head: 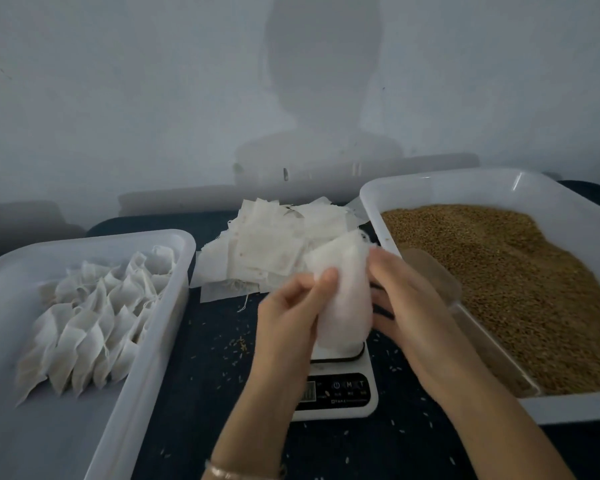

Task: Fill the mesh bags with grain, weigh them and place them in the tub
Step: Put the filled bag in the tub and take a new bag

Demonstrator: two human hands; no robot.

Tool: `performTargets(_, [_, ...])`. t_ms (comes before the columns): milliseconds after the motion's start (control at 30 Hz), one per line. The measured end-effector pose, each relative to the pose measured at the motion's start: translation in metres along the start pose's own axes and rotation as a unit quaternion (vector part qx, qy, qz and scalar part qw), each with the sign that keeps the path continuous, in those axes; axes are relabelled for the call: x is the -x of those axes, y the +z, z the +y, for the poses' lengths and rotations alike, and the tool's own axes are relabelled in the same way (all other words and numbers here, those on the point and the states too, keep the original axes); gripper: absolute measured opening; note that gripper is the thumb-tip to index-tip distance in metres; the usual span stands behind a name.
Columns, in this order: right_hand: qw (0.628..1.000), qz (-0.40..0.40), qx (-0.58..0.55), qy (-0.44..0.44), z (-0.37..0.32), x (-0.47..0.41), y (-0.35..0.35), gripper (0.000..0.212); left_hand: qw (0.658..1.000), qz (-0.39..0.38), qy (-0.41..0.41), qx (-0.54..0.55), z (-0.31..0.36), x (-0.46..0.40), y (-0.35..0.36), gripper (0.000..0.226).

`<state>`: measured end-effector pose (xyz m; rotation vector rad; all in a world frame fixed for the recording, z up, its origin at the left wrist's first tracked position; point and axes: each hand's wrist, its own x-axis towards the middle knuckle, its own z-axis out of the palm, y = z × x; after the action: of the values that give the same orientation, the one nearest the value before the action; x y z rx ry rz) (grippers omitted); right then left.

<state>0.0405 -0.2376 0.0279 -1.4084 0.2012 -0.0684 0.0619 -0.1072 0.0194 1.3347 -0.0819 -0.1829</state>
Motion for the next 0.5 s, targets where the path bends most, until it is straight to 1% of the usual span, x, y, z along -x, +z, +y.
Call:
performTargets(33, [1.0, -0.02, -0.01, 0.005, 0.003, 0.008, -0.002, 0.028, 0.999, 0.002, -0.032, 0.038, -0.005, 0.007, -0.004, 0.039])
performTargets(100, [0.999, -0.047, -0.008, -0.002, 0.01, 0.021, -0.003, 0.022, 0.995, 0.016, -0.06, 0.077, -0.012, 0.017, -0.012, 0.033])
performTargets(167, [0.999, -0.054, -0.004, -0.009, 0.019, 0.03, -0.001, 0.018, 0.996, 0.025, -0.056, 0.057, -0.014, 0.026, -0.018, 0.028])
performTargets(233, [0.999, -0.047, 0.001, -0.023, 0.025, 0.037, 0.004, 0.023, 0.998, 0.028, -0.039, 0.038, -0.016, 0.034, -0.021, 0.026])
performTargets(300, [0.997, -0.039, 0.016, -0.059, 0.027, 0.041, 0.007, 0.031, 0.999, 0.024, -0.015, 0.02, -0.015, 0.04, -0.023, 0.027])
performTargets(400, [0.989, -0.086, 0.051, -0.108, 0.023, 0.047, 0.006, 0.04, 0.996, 0.022, 0.05, -0.063, -0.014, 0.043, -0.023, 0.033])
performTargets(467, [0.982, -0.1, 0.088, -0.135, 0.019, 0.049, 0.003, 0.037, 0.985, 0.025, 0.102, -0.134, -0.013, 0.044, -0.024, 0.028])
performTargets(500, [0.977, -0.092, 0.117, -0.156, 0.017, 0.05, 0.001, 0.031, 0.978, 0.027, 0.127, -0.166, -0.012, 0.044, -0.024, 0.024])
